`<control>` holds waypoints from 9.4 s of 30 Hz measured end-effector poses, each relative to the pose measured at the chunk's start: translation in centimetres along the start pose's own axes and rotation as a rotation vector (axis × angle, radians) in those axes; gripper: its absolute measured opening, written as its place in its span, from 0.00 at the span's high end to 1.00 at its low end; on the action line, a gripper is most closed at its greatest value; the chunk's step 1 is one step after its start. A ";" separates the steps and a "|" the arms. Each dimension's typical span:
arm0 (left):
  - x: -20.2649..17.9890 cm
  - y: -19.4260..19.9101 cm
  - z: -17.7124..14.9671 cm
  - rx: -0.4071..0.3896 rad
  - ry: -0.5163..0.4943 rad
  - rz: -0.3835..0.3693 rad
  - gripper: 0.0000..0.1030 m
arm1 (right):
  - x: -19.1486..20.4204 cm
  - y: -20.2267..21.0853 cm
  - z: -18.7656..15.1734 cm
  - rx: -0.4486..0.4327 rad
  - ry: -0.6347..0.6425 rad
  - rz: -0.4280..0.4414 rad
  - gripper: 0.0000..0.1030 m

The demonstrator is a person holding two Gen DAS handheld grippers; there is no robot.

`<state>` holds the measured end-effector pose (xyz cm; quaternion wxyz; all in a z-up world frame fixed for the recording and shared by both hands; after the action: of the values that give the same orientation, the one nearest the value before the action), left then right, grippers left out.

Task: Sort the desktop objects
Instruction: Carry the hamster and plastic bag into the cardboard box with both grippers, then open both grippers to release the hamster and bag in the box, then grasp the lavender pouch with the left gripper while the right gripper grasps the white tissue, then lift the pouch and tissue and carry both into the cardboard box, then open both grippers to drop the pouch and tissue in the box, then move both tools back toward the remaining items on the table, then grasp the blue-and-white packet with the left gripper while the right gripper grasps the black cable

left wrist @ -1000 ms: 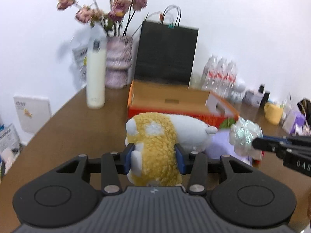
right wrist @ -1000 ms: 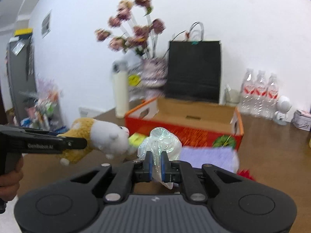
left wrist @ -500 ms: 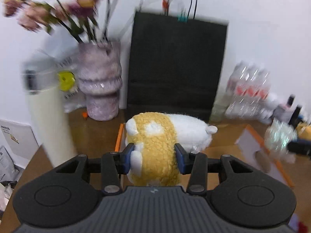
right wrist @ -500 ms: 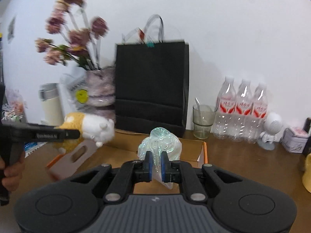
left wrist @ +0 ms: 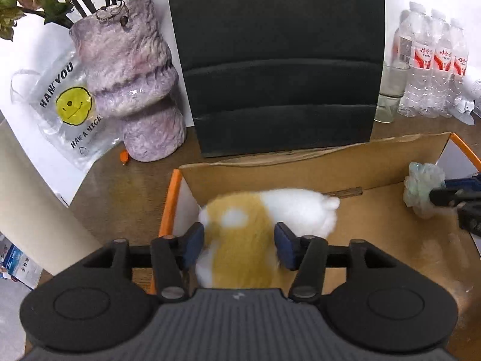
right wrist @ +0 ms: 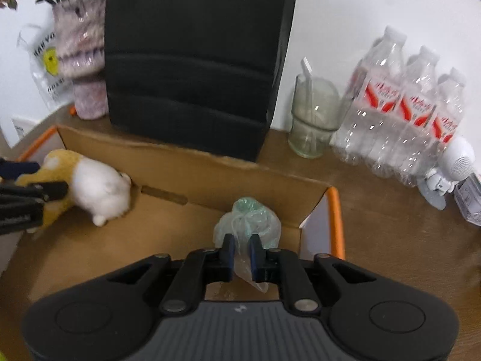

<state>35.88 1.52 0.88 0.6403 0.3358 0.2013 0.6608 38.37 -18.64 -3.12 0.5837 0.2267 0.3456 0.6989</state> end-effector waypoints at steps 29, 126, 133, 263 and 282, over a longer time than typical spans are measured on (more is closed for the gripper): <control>1.1 19.5 -4.2 -0.444 0.165 -0.046 0.00 | 0.5 20.9 -4.9 -0.523 -0.048 0.100 0.08; -3.2 32.7 -22.3 -0.324 0.128 -0.508 0.96 | 0.6 29.0 -28.0 -0.358 -0.134 0.212 0.83; -4.4 34.9 -17.4 -0.453 0.085 -0.544 0.96 | 1.4 31.0 -25.3 -0.422 -0.101 0.238 0.83; -5.7 15.2 -18.2 -0.107 0.125 -0.270 0.87 | 5.9 22.2 -25.3 -0.260 -0.185 0.350 0.42; 5.8 21.1 -21.7 -0.211 0.481 -0.179 0.92 | 11.6 18.0 -19.5 -0.248 -0.133 0.285 0.97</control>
<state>5.95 8.72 1.64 0.6613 0.0814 0.3064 0.6798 9.97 -13.06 -3.50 0.5237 0.2456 0.1817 0.7952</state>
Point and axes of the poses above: each gripper's, at about its wrist camera, not at the fingertips, and y roughly against the way its jaws point, x to its left, z to its top, the point moved 6 cm from there along -y, roughly the way its jaws point, and after that the axes turned 2 degrees about -y, right-handed, at the moved point
